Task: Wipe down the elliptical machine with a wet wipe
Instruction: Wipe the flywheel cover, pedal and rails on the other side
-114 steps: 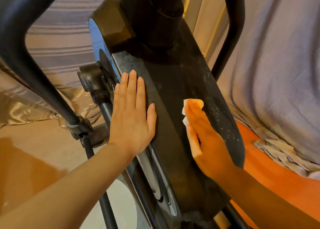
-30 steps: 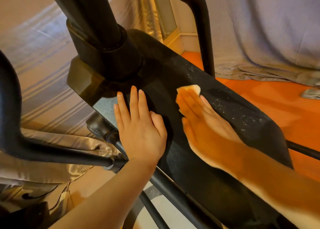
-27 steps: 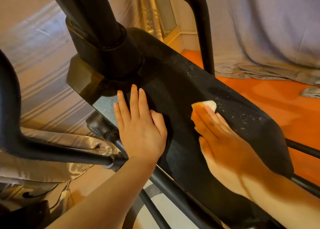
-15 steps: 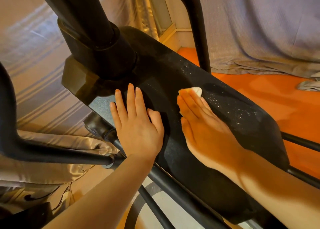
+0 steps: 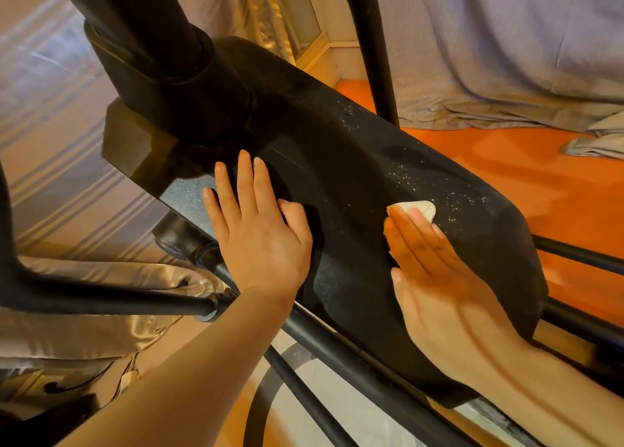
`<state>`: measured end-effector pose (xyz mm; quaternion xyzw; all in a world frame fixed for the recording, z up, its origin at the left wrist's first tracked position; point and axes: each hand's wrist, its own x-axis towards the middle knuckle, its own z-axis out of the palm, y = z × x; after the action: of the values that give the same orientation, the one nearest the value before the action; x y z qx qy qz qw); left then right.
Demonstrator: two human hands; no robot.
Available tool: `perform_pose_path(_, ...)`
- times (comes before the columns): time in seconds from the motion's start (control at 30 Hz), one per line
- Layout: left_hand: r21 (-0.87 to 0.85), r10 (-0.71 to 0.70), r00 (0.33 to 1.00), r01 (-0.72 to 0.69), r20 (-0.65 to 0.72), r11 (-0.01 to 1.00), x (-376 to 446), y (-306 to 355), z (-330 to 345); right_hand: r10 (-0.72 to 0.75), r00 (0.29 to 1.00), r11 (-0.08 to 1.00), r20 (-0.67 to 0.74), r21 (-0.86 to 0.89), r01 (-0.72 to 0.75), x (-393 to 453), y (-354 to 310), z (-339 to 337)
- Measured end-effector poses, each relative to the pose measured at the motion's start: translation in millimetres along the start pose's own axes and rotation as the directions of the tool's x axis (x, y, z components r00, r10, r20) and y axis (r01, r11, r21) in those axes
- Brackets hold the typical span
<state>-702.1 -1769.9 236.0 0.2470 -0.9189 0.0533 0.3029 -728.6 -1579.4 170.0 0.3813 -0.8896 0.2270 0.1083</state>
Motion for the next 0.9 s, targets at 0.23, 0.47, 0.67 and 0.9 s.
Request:
perform_pose_path(0.23, 0.006, 0.007, 1.000, -0.007, -0.009, 1.000, 0.9, -0.5, -0.4, -0.121, 0.987, 0.987, -0.105, 0.095, 0.131, 64.8, -32.8, 9.2)
perform_pose_path(0.47, -0.011, 0.011, 1.000, -0.010, 0.010, 1.000, 1.0, -1.1, -2.7, -0.202, 0.979, 0.978, -0.018, -0.062, 0.201, -2.6, 16.9, 11.6)
perform_pose_path(0.67, 0.007, 0.017, 1.000, -0.017, 0.023, 1.000, 0.6, -0.5, -2.1, -0.038, 0.999, 0.999, 0.032, 0.023, 0.037, -55.4, 38.5, 5.3)
perform_pose_path(0.9, -0.003, 0.035, 0.999, -0.035, 0.033, 0.999, 1.0, 0.7, -3.7, 0.025, 0.998, 0.999, -0.054, 0.043, -0.023, 11.4, -2.9, -2.2)
